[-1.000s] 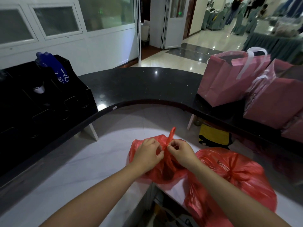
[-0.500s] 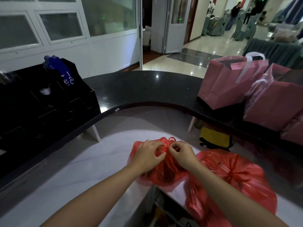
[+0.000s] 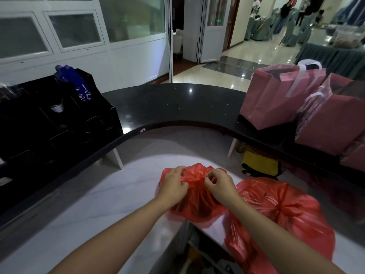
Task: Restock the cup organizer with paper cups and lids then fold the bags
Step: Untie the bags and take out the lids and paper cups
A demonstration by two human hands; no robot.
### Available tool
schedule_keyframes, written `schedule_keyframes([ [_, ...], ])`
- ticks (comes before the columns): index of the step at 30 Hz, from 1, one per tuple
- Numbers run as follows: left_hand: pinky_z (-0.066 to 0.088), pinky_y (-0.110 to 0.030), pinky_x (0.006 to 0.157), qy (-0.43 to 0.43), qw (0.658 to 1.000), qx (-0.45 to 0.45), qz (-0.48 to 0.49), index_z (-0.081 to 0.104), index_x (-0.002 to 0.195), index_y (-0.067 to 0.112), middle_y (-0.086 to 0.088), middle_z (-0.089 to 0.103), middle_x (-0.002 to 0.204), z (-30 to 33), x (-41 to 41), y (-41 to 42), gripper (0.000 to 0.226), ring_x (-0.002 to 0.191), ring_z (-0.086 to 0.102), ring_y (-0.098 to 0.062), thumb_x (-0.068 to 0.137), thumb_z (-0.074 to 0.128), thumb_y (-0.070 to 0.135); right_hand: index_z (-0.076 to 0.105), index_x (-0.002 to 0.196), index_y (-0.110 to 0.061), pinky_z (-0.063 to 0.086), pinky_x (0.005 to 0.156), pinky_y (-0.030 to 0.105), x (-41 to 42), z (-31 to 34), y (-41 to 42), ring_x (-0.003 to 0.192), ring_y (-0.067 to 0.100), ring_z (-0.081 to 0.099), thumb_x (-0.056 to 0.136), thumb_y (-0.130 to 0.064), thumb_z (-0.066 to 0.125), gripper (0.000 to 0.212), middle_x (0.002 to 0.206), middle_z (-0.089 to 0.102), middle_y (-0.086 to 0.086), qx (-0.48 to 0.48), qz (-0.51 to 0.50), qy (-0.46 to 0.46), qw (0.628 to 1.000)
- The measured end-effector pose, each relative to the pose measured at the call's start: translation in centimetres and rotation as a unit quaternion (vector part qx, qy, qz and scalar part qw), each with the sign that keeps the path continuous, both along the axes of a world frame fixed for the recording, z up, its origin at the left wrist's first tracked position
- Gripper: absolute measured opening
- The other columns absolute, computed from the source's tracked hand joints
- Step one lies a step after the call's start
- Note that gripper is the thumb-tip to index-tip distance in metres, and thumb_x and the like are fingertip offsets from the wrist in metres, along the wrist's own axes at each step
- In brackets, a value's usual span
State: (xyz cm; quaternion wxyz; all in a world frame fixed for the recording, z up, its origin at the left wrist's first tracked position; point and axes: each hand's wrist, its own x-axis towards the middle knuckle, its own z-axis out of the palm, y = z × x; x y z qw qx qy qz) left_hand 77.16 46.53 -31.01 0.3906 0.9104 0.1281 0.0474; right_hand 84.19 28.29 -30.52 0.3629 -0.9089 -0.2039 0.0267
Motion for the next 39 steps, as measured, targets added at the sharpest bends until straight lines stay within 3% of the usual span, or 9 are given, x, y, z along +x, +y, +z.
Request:
schedule_keyframes([
  [2, 0.038, -0.029, 0.107, -0.052, 0.987, 0.114, -0.101, 0.051, 0.141, 0.021, 0.002, 0.054, 0.133, 0.3, 0.0, 0.6, 0.058, 0.121, 0.046, -0.018, 0.084, 0.052, 0.011, 0.062, 0.077, -0.027, 0.037, 0.062, 0.014, 0.0, -0.1, -0.3, 0.075, 0.003, 0.056, 0.089, -0.023, 0.067, 0.014, 0.082, 0.06, -0.012, -0.009, 0.014, -0.004, 1.0],
  [6, 0.05, -0.038, 0.088, -0.176, 0.901, 0.34, -0.203, 0.065, 0.118, 0.017, -0.001, 0.063, 0.112, 0.1, 0.0, 0.7, 0.037, 0.099, 0.059, -0.023, 0.086, 0.051, 0.031, 0.063, 0.08, -0.028, 0.04, 0.065, 0.011, -0.2, 0.0, 0.0, 0.074, 0.001, 0.056, 0.089, -0.022, 0.068, 0.012, 0.081, 0.059, -0.014, -0.004, 0.02, -0.015, 1.0],
  [12, 0.047, -0.034, 0.067, -0.258, 0.875, 0.371, -0.172, 0.067, 0.086, 0.021, 0.003, 0.06, 0.084, -0.8, 0.4, 0.3, 0.022, 0.075, 0.06, -0.02, 0.094, 0.056, 0.038, 0.06, 0.079, -0.03, 0.039, 0.063, 0.01, -0.2, 0.3, 0.6, 0.074, 0.002, 0.055, 0.09, -0.024, 0.068, 0.015, 0.08, 0.058, -0.015, -0.018, 0.04, -0.025, 0.999],
  [18, 0.046, -0.025, 0.074, -0.114, 0.988, -0.035, 0.099, 0.067, 0.082, 0.015, 0.005, 0.061, 0.087, 0.6, 0.1, 0.5, 0.023, 0.083, 0.057, -0.015, 0.1, 0.055, 0.023, 0.057, 0.069, -0.024, 0.04, 0.062, 0.025, 0.8, -0.2, -0.2, 0.069, 0.007, 0.055, 0.084, -0.021, 0.066, 0.018, 0.075, 0.06, -0.007, -0.014, -0.031, 0.02, 0.999],
  [22, 0.052, -0.038, 0.073, 0.023, 0.938, -0.228, 0.259, 0.065, 0.081, 0.007, -0.011, 0.068, 0.081, -0.2, 0.0, 2.2, 0.031, 0.077, 0.063, -0.028, 0.1, 0.047, 0.024, 0.057, 0.068, -0.026, 0.05, 0.063, 0.034, 0.8, -0.1, 0.0, 0.07, 0.007, 0.057, 0.083, -0.024, 0.065, 0.017, 0.076, 0.061, -0.008, -0.018, -0.035, 0.022, 0.999],
  [28, 0.034, -0.023, 0.044, 0.113, 0.837, -0.423, 0.329, 0.053, 0.067, 0.011, -0.001, 0.054, 0.047, -0.1, 0.3, 1.8, 0.032, 0.044, 0.041, -0.017, 0.096, 0.041, 0.016, 0.056, 0.077, -0.025, 0.046, 0.059, 0.023, -0.5, -0.6, 0.3, 0.069, 0.006, 0.055, 0.089, -0.023, 0.063, 0.014, 0.081, 0.055, -0.012, -0.012, -0.033, -0.026, 0.999],
  [32, 0.05, -0.039, 0.101, 0.03, 0.997, 0.015, 0.072, 0.051, 0.13, 0.018, -0.001, 0.052, 0.134, -0.8, 0.1, 2.6, 0.044, 0.116, 0.053, -0.019, 0.086, 0.05, 0.01, 0.058, 0.084, -0.027, 0.041, 0.062, 0.016, -0.5, -1.1, 0.3, 0.075, 0.003, 0.054, 0.091, -0.025, 0.063, 0.009, 0.085, 0.054, -0.015, -0.016, 0.009, -0.046, 0.999],
  [35, 0.039, -0.037, 0.11, -0.113, 0.962, 0.212, -0.133, 0.043, 0.146, 0.022, 0.001, 0.045, 0.147, -0.2, 0.2, 2.1, 0.066, 0.13, 0.043, -0.019, 0.081, 0.05, 0.018, 0.06, 0.087, -0.027, 0.039, 0.067, 0.014, -0.2, -1.1, 0.3, 0.081, 0.0, 0.054, 0.091, -0.026, 0.064, 0.006, 0.086, 0.055, -0.017, -0.027, 0.043, -0.057, 0.997],
  [39, 0.052, -0.038, 0.082, -0.142, 0.92, 0.307, -0.196, 0.067, 0.111, 0.019, 0.002, 0.066, 0.105, -0.4, 0.9, 1.8, 0.036, 0.095, 0.061, -0.02, 0.095, 0.044, 0.042, 0.059, 0.084, -0.029, 0.041, 0.067, 0.013, 0.1, -0.8, 0.5, 0.079, 0.001, 0.055, 0.09, -0.024, 0.066, 0.01, 0.083, 0.056, -0.018, -0.009, 0.049, -0.054, 0.997],
])
